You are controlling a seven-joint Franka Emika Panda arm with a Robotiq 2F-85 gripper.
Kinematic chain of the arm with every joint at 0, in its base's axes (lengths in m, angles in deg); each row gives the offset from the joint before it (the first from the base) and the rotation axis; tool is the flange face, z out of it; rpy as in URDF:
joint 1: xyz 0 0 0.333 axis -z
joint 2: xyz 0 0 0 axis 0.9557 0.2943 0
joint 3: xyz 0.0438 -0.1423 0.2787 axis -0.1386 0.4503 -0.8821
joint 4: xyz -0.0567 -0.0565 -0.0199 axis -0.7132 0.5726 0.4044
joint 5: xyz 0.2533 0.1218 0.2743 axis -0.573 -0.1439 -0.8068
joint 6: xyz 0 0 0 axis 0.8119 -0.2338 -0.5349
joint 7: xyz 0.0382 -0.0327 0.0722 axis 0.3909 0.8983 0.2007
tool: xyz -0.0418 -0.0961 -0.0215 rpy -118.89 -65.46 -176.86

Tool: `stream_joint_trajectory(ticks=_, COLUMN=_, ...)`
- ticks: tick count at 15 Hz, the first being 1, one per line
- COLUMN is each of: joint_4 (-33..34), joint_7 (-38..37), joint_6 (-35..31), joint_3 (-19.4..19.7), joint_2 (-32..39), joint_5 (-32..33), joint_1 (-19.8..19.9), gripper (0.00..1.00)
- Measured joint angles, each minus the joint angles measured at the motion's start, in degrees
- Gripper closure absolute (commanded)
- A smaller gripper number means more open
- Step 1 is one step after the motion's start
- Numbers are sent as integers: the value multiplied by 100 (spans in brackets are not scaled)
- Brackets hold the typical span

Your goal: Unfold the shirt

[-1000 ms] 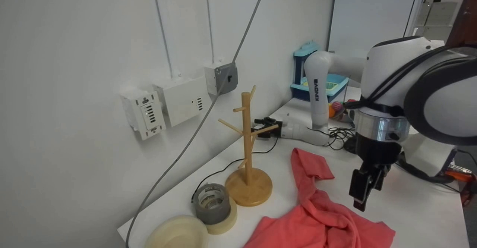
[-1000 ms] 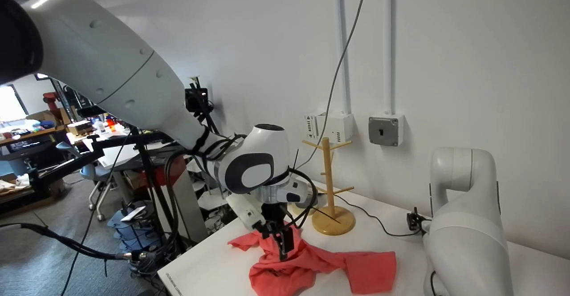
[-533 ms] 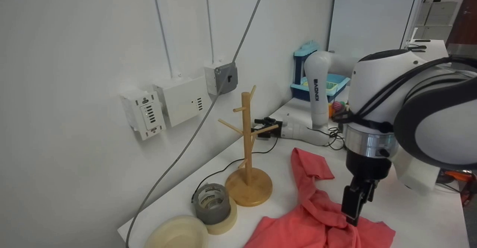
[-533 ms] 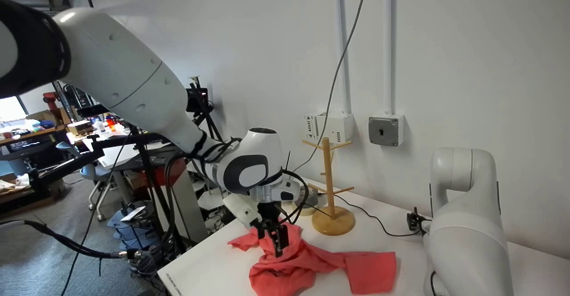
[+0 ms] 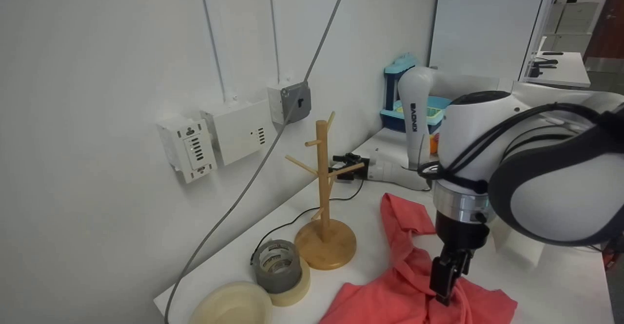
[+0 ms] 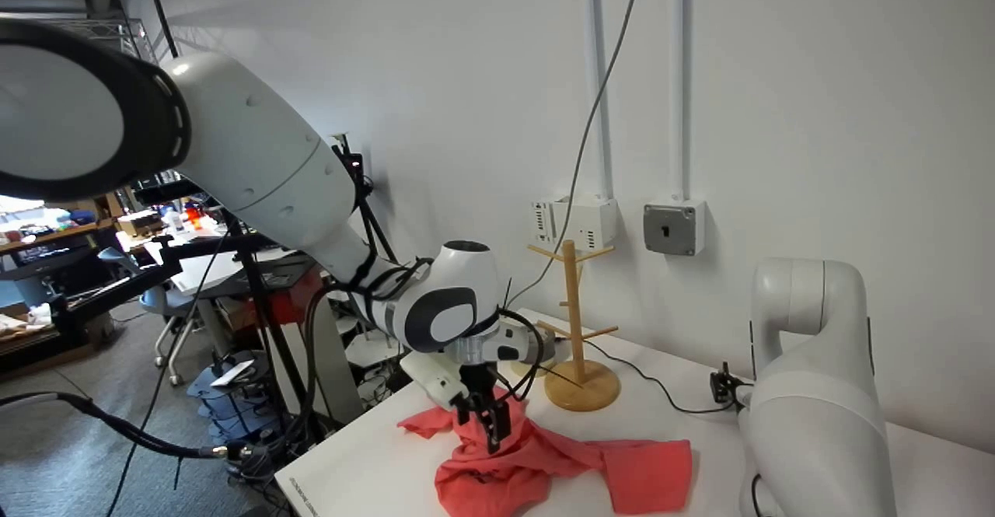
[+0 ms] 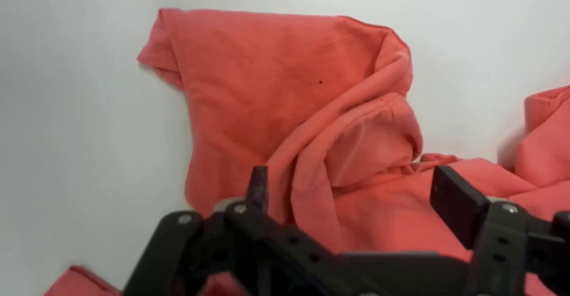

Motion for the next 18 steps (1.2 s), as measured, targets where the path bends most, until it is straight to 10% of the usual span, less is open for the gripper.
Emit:
stream_joint_trajectory(ticks=9, joint_4=523, joint_7=38, joint_6=-3, joint_3=29, joint_2=613, joint_5=-3, joint_1=-10, gripper=37)
stream_joint_trajectory(ticks=11, joint_4=586, joint_7=38, joint_6=1, joint_3=31, joint_2=694, joint_5=-11, joint_1=-14, gripper=62)
stream_joint_trajectory(ticks=18, joint_4=697, joint_7=38, joint_6=15, joint_3=98, joint_2=819, joint_5=-107, joint_1=-14, gripper=100)
